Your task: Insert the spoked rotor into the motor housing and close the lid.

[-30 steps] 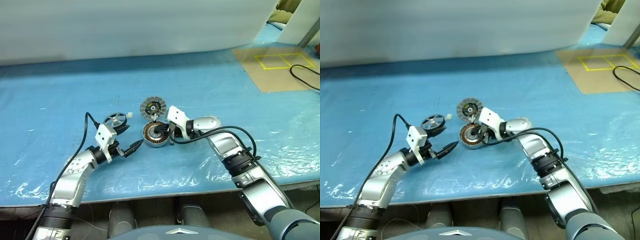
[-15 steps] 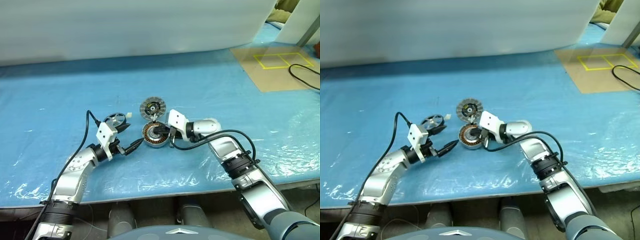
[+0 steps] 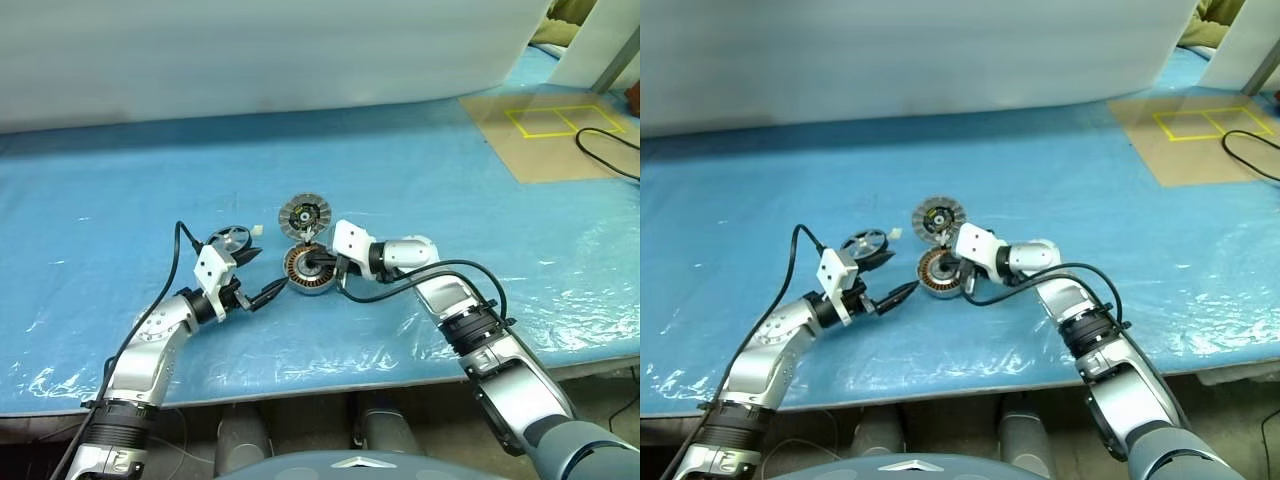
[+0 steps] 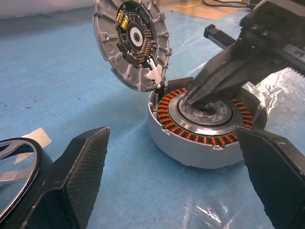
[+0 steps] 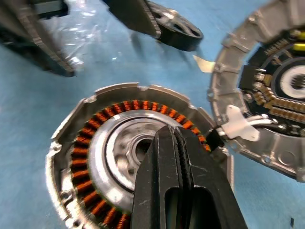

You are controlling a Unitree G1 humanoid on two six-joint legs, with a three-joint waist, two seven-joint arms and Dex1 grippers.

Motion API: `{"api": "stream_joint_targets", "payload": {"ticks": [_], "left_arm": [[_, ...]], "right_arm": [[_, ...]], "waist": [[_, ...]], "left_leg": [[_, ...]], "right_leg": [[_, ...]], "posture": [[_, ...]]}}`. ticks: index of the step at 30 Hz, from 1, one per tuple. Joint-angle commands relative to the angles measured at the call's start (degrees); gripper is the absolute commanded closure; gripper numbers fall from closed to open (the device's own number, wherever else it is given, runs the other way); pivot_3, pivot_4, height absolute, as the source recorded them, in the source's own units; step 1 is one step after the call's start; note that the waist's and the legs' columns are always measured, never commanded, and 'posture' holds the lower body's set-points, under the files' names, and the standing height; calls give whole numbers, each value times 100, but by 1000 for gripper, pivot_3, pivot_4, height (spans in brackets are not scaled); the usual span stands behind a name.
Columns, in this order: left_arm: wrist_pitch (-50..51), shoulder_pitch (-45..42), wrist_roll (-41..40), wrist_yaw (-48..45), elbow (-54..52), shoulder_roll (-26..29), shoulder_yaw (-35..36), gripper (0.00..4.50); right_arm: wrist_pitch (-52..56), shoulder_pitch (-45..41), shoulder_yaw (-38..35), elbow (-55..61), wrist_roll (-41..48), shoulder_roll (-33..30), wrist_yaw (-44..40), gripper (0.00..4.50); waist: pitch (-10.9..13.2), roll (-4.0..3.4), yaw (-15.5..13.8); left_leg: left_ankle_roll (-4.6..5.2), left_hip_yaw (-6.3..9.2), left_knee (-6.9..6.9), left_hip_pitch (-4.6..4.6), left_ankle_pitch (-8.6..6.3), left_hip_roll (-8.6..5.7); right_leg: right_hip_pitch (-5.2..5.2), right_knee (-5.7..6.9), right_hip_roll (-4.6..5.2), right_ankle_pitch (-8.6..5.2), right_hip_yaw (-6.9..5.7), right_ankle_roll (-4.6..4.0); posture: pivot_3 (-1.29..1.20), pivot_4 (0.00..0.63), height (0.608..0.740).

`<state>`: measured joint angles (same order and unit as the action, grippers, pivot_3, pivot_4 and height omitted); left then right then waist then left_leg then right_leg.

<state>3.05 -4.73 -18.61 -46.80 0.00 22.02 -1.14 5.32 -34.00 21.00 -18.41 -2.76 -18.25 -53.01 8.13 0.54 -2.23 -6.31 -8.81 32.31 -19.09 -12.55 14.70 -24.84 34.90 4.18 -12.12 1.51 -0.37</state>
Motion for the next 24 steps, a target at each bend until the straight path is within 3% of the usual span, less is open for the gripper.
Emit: {"api": "stream_joint_targets", "payload": {"ticks": [1,9,24], "left_arm": [[-104,-97,38,-51,-31,18,-24,0],[-92,-68,-27,-66,-49,32,11,0],[-75,-53,-46,-71,-34,16,-18,0]], "right_arm": [[371,87,7,-286,-90,-5,97,4478],[1065,220,-550,383,1039,247,-387,4478],[1452,122,-407,857,1075,246,-471,4478]], "waist": [[0,0,-7],[1,0,4],[5,-2,-7]], "left_leg": [[0,0,0,0,0,0],[-1,0,-6,-13,0,2],[-1,0,-5,-24,1,2]], "right_leg": [[0,-1,0,0,0,0],[-12,-8,-1,0,-1,0],[-32,-7,-1,0,-1,1]], "posture": [[0,150,740],[0,150,740],[0,150,740]]}}
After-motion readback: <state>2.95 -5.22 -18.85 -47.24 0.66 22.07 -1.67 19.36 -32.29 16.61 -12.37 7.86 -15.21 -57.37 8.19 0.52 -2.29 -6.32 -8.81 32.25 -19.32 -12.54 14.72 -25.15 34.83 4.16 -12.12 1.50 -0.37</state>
